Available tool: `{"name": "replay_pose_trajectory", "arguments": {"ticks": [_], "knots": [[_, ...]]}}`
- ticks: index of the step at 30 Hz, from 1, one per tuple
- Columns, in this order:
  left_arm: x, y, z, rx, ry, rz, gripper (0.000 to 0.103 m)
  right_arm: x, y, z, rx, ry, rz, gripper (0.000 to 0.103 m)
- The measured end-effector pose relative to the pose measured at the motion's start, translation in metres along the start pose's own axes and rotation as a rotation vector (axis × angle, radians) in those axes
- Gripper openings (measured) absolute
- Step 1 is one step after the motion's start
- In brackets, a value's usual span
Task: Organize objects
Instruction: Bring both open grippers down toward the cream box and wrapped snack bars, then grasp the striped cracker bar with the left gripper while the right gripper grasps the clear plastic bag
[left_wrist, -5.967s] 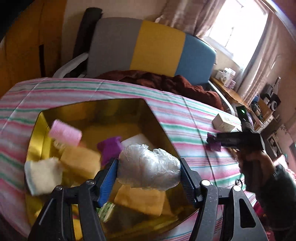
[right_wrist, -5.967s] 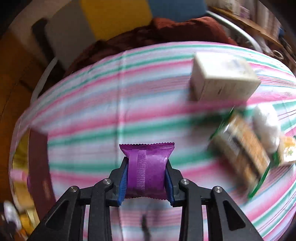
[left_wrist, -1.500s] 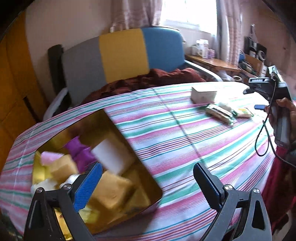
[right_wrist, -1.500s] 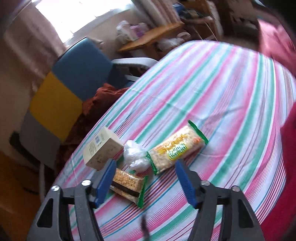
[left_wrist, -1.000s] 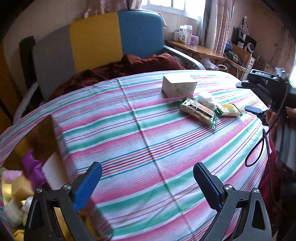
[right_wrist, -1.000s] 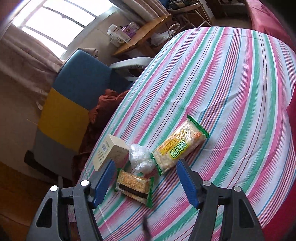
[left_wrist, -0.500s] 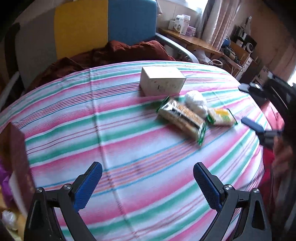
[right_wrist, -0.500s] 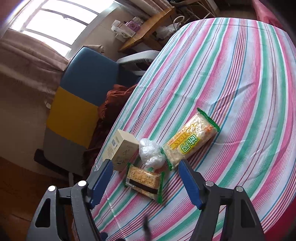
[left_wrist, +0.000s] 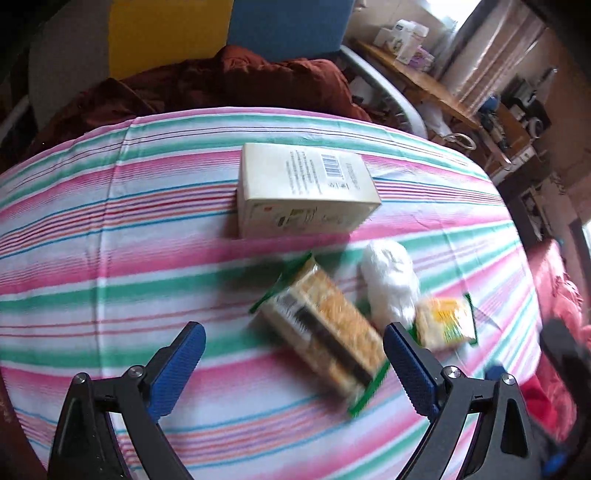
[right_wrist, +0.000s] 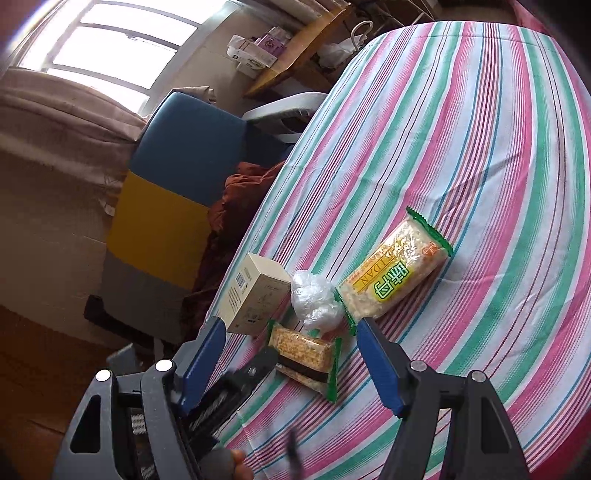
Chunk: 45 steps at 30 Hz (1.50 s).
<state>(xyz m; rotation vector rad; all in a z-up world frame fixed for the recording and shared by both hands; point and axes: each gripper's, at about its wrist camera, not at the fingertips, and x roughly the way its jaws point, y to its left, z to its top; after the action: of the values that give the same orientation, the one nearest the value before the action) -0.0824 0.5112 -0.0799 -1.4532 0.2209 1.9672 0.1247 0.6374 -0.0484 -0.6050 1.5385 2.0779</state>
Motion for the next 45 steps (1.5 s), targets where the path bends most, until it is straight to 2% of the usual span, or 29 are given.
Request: {"name": "replay_pose_trajectory", "arguments": {"ticks": [3,5,7,11,14,17,19,21,26,32,34,40,45], "knots": [[0.016,-0.009,0.008,-0.016,0.010,0.058,0.095,0.001,-0.002,0.001,0.010,0.008,0.009,0.075],[0.032,-0.011,0.010,-0.023,0.049,0.086,0.092,0.001,-0.002,0.001,0.010,0.009,0.010,0.075],[0.035,-0.012,0.009,-0.023,0.027,0.107,0.093,0.002,-0.002,0.001,0.010,0.011,0.007,0.075],[0.035,-0.021,-0.003,0.092,-0.004,0.144,0.092,0.004,-0.002,0.001,0.005,0.013,-0.009,0.075],[0.031,-0.021,-0.014,0.180,-0.023,0.164,0.082,0.004,0.000,0.001,-0.007,0.013,-0.017,0.075],[0.023,-0.015,-0.026,0.243,-0.045,0.150,0.072,0.006,0.001,0.000,-0.025,0.014,-0.040,0.075],[0.015,-0.009,-0.035,0.277,-0.065,0.141,0.056,0.009,0.003,-0.001,-0.038,0.025,-0.057,0.075],[0.007,-0.001,-0.043,0.304,-0.081,0.132,0.046,0.011,0.005,-0.002,-0.055,0.032,-0.072,0.075],[-0.012,0.019,-0.070,0.346,-0.107,0.117,0.046,0.023,0.013,-0.007,-0.122,0.074,-0.126,0.075],[-0.043,0.044,-0.126,0.373,-0.208,0.113,0.046,0.044,0.024,-0.020,-0.218,0.165,-0.199,0.075],[-0.039,0.043,-0.135,0.381,-0.233,0.109,0.046,0.048,0.029,-0.025,-0.264,0.176,-0.219,0.072],[-0.042,0.054,-0.139,0.336,-0.249,0.055,0.046,0.056,0.042,-0.039,-0.390,0.179,-0.307,0.069],[-0.041,0.055,-0.136,0.325,-0.261,0.034,0.046,0.061,0.042,-0.044,-0.423,0.197,-0.363,0.069]]}}
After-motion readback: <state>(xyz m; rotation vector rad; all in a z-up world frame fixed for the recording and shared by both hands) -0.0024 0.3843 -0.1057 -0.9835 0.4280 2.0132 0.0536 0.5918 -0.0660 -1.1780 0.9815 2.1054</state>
